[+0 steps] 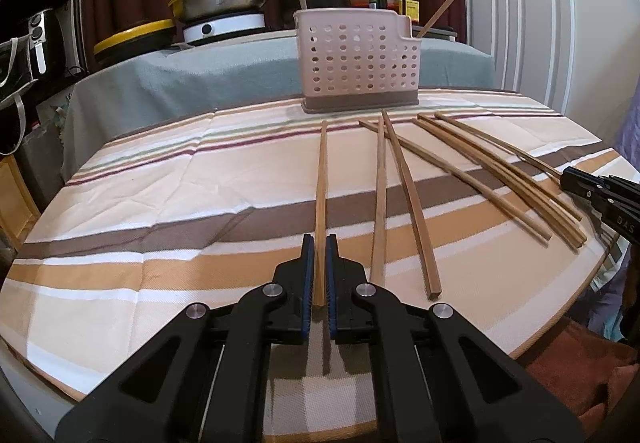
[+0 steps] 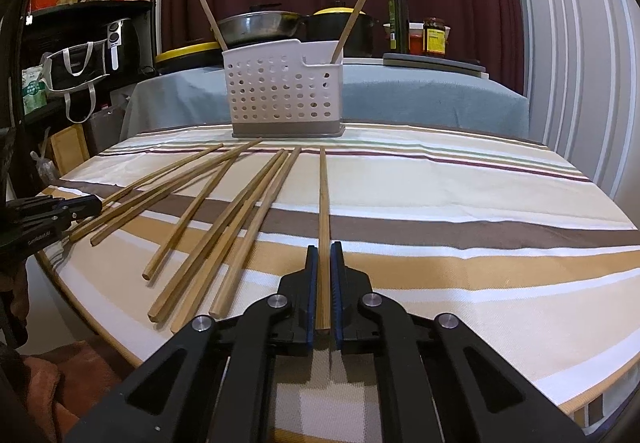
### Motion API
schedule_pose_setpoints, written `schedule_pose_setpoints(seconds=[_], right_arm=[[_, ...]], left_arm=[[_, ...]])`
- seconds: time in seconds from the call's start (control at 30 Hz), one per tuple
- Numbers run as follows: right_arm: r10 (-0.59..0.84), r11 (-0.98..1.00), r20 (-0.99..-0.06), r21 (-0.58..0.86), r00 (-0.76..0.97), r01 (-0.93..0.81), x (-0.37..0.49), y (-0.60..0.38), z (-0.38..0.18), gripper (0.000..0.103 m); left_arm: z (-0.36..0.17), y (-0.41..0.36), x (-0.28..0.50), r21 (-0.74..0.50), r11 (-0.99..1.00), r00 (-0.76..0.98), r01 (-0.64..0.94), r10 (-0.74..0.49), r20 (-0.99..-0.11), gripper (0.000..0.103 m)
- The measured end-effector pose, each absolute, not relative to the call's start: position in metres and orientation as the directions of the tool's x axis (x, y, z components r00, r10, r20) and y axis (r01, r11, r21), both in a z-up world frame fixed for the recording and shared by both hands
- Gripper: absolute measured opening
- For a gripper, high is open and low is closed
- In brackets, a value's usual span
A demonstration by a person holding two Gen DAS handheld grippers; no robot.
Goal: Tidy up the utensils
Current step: 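Close the left tool on a chopstick while the right tool grasps another chopstick, then lift both chopsticks upright and carry them over the white holder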
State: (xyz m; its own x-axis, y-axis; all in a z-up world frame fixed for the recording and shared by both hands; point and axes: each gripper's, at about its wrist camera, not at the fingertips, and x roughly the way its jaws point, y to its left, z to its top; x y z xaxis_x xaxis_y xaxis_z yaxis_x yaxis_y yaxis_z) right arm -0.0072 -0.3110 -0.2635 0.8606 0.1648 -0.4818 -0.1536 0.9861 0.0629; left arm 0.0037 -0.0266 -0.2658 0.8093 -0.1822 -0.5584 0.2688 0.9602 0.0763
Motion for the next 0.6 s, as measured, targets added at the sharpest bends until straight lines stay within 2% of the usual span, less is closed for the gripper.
schedule_pose_setpoints(seconds=[0.6], right_arm=[[0.143, 0.990, -0.370, 0.051, 0.918, -0.134, -0.016, -0.314, -0.207, 0.007]], left_arm=[[-0.204, -0.020, -0.004, 0.064, 0.971, 0.889, 0.231, -0.183, -0.420, 0.006]])
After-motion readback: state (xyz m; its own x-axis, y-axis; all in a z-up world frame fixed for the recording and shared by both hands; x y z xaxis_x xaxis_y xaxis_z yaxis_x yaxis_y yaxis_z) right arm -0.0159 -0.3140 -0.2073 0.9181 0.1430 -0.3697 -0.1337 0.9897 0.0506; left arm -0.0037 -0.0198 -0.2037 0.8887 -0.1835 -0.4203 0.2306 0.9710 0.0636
